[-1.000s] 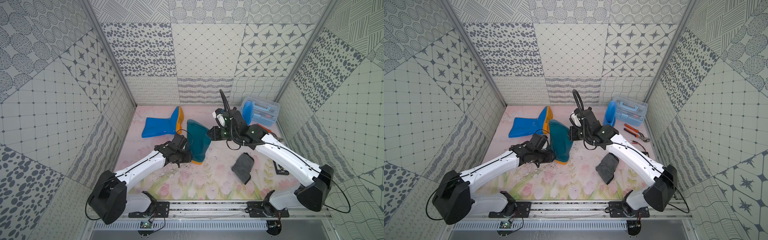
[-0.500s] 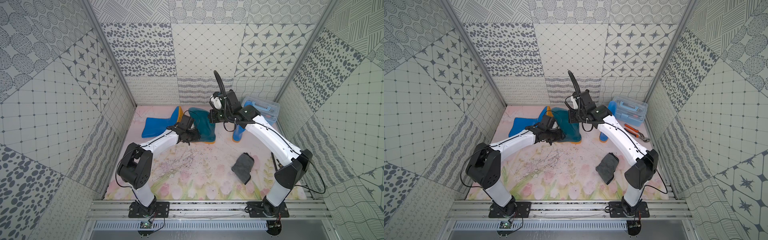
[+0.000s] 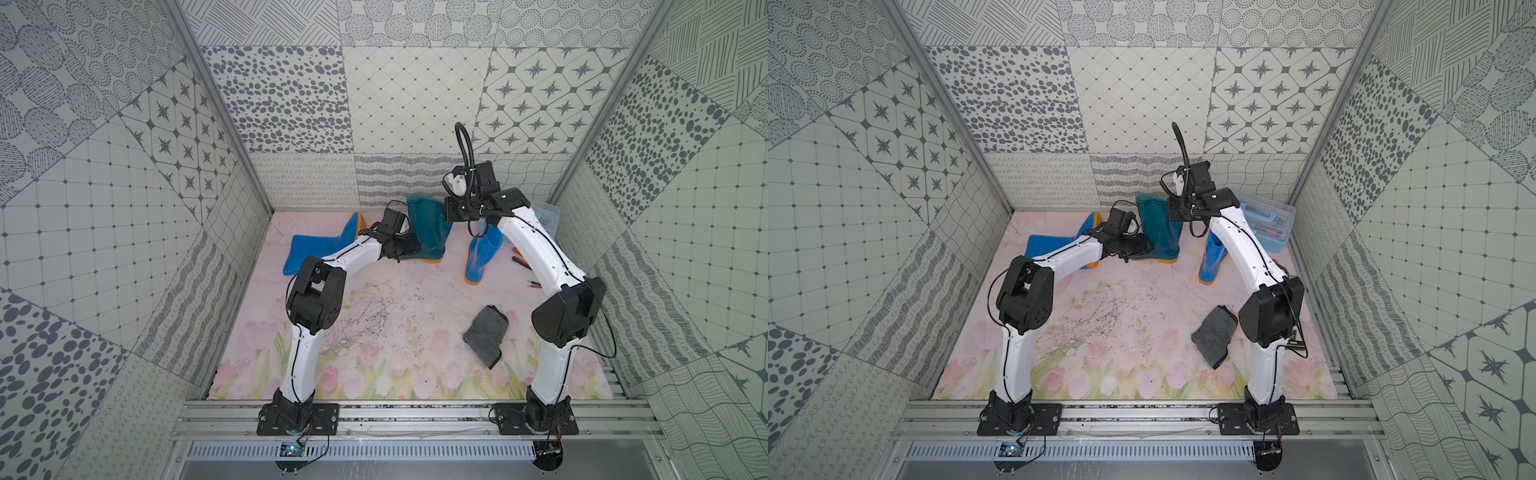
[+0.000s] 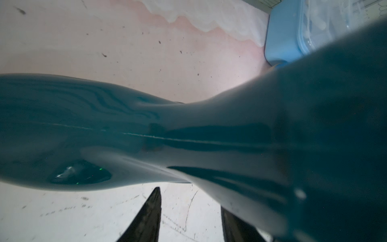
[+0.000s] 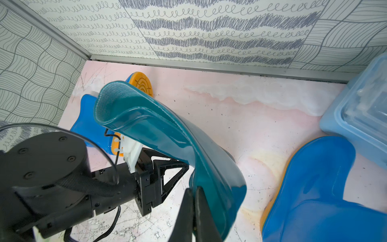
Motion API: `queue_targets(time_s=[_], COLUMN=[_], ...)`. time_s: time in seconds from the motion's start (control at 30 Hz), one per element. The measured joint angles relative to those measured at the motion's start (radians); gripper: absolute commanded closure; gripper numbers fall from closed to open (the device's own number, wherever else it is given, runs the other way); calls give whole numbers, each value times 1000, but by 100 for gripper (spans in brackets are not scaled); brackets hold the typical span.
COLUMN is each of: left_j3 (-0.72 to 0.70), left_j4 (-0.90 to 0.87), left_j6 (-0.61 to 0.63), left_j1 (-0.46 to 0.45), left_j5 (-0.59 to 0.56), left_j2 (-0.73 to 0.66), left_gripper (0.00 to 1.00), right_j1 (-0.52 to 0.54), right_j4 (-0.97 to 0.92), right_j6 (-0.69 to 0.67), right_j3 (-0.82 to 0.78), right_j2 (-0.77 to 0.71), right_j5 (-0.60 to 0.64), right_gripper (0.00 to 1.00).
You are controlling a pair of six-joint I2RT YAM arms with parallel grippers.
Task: Wipe the rubber boots with a cloth
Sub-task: Place the rubber boot at the center of the board.
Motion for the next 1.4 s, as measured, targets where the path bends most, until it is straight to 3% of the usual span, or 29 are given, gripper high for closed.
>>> queue_targets(time_s=[0.17, 0.33, 0.67, 0.73, 0.83, 1.03, 1.4], left_j3=[117, 146, 93, 80, 65, 34, -15], left_j4=[-4, -8, -14, -14, -15, -33, -62], left_j6=[-3, -1, 14, 19, 28, 51, 90], left_j1=[-4, -9, -10, -10, -10, -10, -1], left_j5=[23, 25, 20, 19, 18, 14, -21], left_j2=[92, 105, 53, 40, 25, -26, -140], left_gripper=[54, 54, 54, 54, 54, 54, 54], right_j1=[-25, -27, -27, -27, -27, -27, -25], right_j4=[-3, 3, 92, 103, 111, 110, 97], right_j6=[-10, -10, -4, -2, -2, -1, -2], right_j3=[10, 14, -24, -37, -37, -14, 37], right_j2=[8, 21, 38, 35, 35, 35, -2], right_j5=[-11, -24, -36, -35, -35, -35, -27], right_gripper=[100, 100, 81, 73, 71, 54, 51])
